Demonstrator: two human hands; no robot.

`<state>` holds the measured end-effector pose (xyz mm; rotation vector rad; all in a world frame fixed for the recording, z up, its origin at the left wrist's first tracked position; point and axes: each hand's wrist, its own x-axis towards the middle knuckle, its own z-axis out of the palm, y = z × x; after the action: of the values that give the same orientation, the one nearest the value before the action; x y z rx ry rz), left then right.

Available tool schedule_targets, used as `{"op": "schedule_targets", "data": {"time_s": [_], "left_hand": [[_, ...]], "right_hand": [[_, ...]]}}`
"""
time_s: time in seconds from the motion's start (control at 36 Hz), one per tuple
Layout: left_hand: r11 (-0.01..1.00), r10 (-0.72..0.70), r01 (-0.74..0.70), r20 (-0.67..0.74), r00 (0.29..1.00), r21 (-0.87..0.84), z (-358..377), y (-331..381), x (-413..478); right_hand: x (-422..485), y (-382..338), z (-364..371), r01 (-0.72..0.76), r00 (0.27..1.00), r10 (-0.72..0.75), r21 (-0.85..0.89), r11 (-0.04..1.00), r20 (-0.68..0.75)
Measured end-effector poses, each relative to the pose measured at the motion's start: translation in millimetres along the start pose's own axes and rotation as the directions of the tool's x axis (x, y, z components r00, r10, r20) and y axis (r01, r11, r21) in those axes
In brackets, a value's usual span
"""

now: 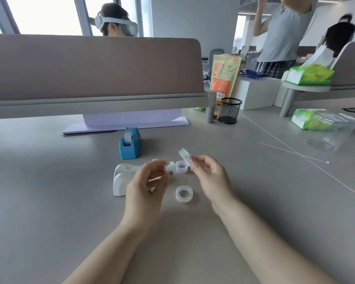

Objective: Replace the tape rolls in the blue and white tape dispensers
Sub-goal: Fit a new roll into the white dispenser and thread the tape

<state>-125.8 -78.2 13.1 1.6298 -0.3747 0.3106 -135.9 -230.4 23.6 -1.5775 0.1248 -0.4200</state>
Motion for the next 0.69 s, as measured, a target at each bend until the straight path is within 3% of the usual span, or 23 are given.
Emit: {"op": "schedule_targets", "data": {"time_s": [0.14,0.69], "left_hand": [[0.999,-0.007,0.005,-0.043,0.999,-0.054,-1,2,3],[0.999,0.042,-0.043,-0.044,0.998,-0.019,2,5,4]], "right_hand": [[-17,-8,7,0.021,0.995,-0.024,0.032,0.999,0.094],[-16,-10,8,-0.091,0.989,0.074,0.132,0.987,0.128]]}}
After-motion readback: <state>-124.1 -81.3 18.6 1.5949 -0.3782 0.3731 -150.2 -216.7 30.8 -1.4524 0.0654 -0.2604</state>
